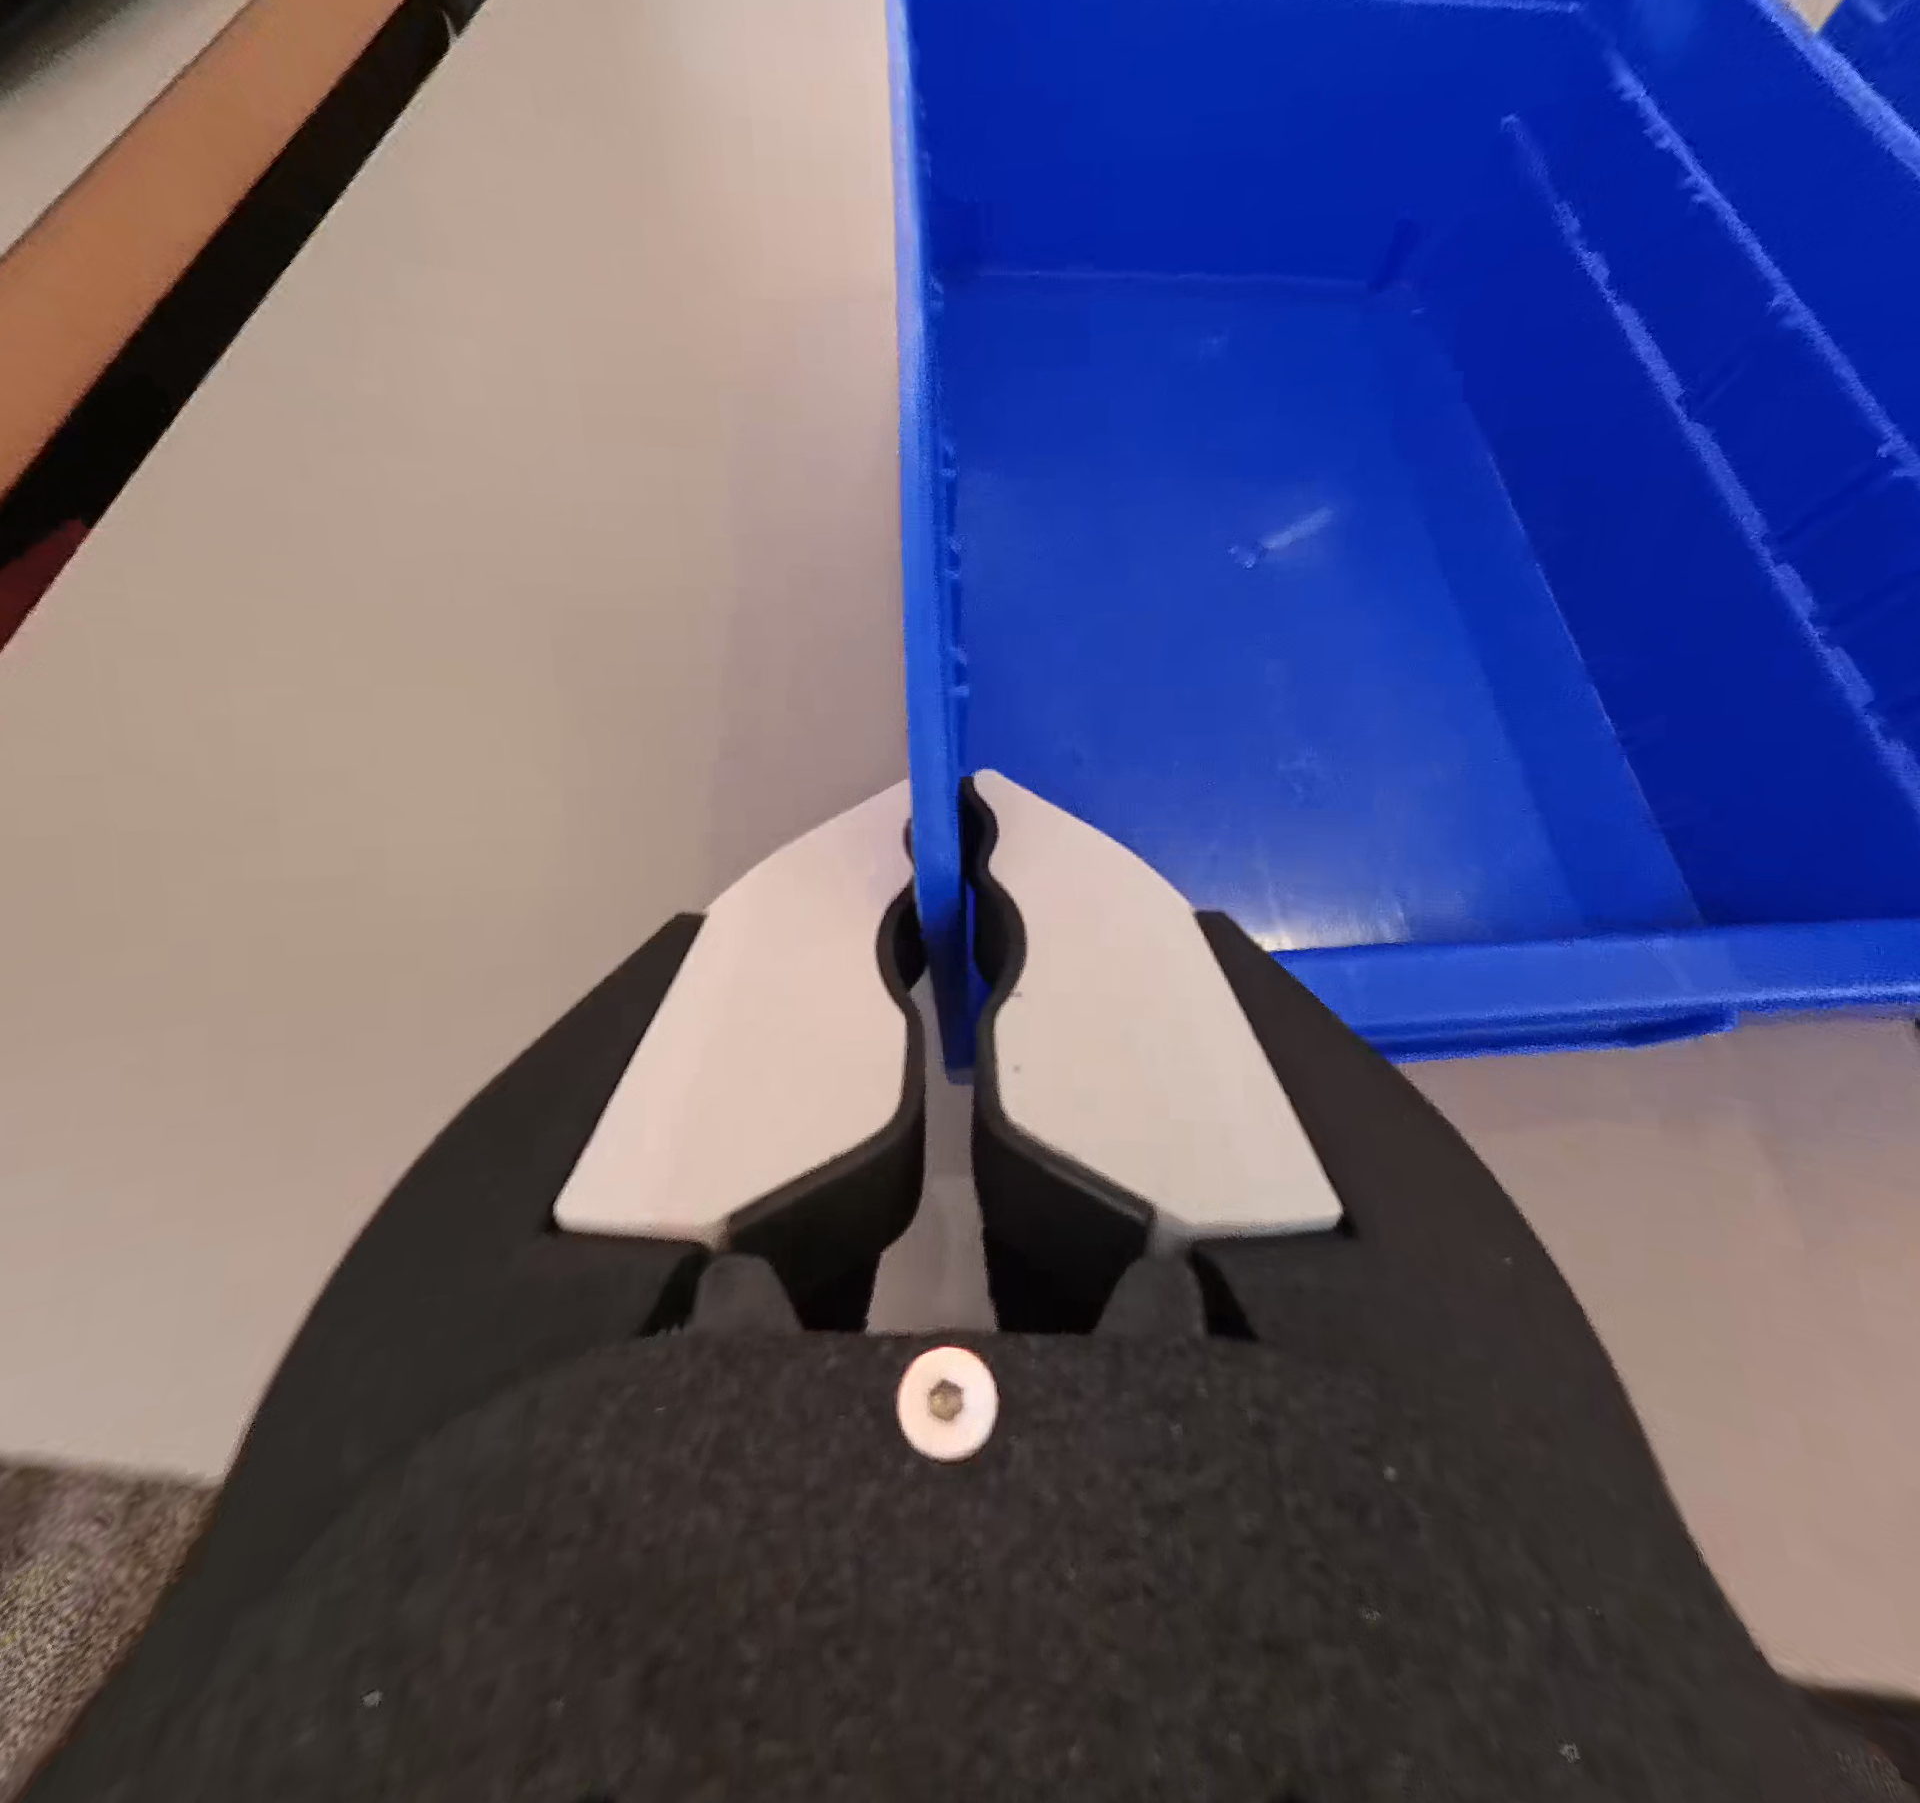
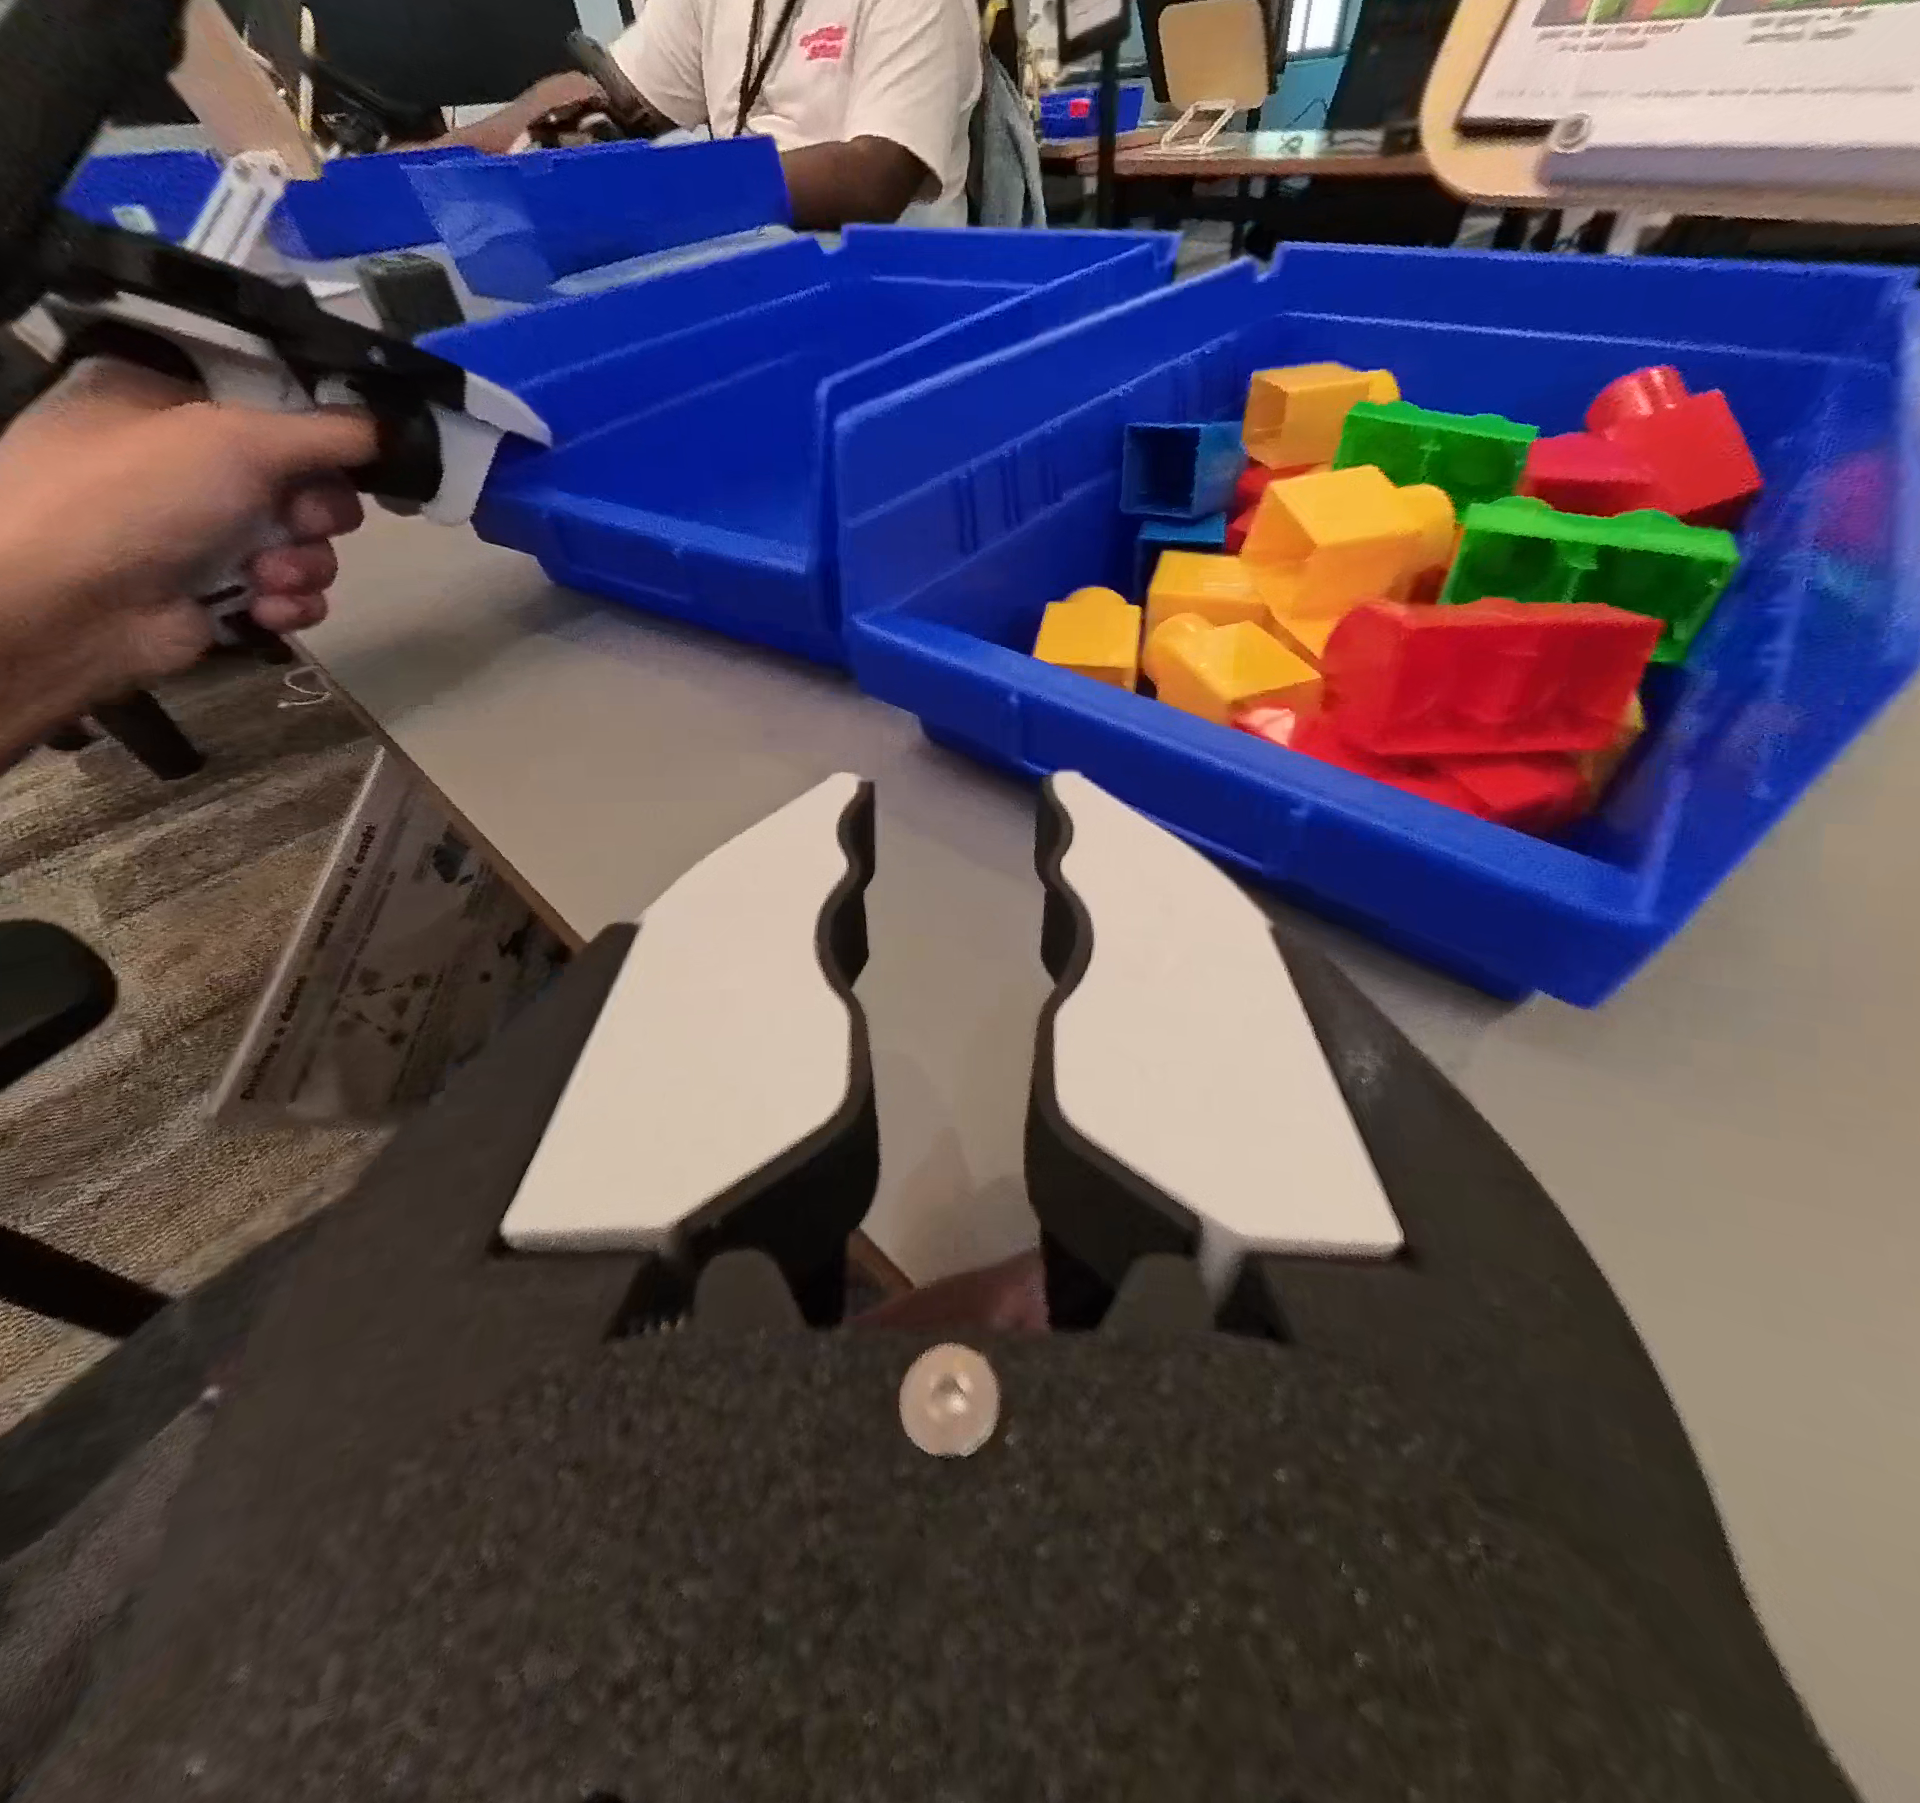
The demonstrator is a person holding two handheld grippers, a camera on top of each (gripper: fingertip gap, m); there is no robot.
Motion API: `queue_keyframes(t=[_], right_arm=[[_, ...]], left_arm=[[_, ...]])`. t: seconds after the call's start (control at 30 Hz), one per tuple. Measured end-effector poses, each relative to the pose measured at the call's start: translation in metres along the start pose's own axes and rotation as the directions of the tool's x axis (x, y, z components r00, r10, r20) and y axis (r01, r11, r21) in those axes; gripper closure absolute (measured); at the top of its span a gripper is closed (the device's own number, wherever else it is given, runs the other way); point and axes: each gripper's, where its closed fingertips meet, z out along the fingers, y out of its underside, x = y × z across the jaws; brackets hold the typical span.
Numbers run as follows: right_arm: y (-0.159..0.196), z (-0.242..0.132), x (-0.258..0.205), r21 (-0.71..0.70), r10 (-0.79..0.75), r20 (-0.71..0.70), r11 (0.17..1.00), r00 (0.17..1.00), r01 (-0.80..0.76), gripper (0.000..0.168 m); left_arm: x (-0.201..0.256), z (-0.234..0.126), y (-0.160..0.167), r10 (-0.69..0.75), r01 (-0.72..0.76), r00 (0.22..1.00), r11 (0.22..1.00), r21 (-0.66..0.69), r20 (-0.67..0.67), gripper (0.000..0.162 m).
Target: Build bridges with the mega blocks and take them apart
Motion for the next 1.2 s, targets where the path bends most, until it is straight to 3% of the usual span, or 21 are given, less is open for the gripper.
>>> queue_keyframes(t=[0.27,0.33,0.43,0.47,0.53,0.57,0.6,0.7,0.83,1.03,1.2], right_arm=[[-0.012,0.068,-0.082,-0.067,-0.056,0.107,0.996,0.993,0.063,0.116],[-0.014,0.082,-0.091,-0.072,-0.061,0.071,0.995,0.996,0.066,0.111],[-0.008,0.099,-0.095,-0.120,-0.007,0.032,0.993,0.999,0.010,0.117],[-0.009,0.100,-0.097,-0.118,0.023,0.033,0.993,0.999,-0.019,0.110],[-0.012,0.100,-0.096,-0.121,0.066,0.000,0.990,0.998,-0.066,0.125],[-0.014,0.097,-0.088,-0.120,0.111,-0.052,0.986,0.992,-0.116,0.146],[-0.018,0.095,-0.081,-0.102,0.137,-0.069,0.984,0.988,-0.143,0.160],[-0.044,0.083,-0.070,0.019,0.113,-0.112,0.994,0.987,-0.112,0.164],[-0.107,0.053,-0.037,0.214,0.109,-0.156,0.974,0.982,-0.074,0.164],[-0.207,-0.025,0.058,0.370,0.110,-0.311,0.929,0.944,0.014,0.164],[-0.238,-0.131,0.168,0.432,0.167,-0.519,0.898,0.839,0.088,0.164]], left_arm=[[0.002,-0.077,0.048,-0.044,0.042,0.999,0.997,0.066,0.027,0.158],[0.005,-0.094,0.058,-0.068,0.065,0.997,0.994,0.086,0.029,0.158],[0.014,-0.119,0.072,-0.072,0.066,0.997,0.989,0.131,0.041,0.158],[0.017,-0.126,0.076,-0.065,0.056,0.997,0.987,0.150,0.051,0.158],[0.020,-0.138,0.080,-0.023,0.002,0.993,0.984,0.177,0.116,0.159],[0.021,-0.143,0.079,0.002,-0.030,0.989,0.982,0.186,0.151,0.159],[0.022,-0.150,0.075,0.015,-0.051,0.986,0.975,0.215,0.167,0.159],[0.037,-0.176,0.044,0.073,-0.152,0.970,0.927,0.342,0.232,0.158],[0.079,-0.209,-0.019,0.161,-0.297,0.941,0.815,0.497,0.298,0.158],[0.181,-0.214,-0.124,0.264,-0.286,0.955,0.717,0.636,0.132,0.158],[0.322,-0.196,-0.166,0.393,-0.250,0.918,0.675,0.694,-0.051,0.157]])
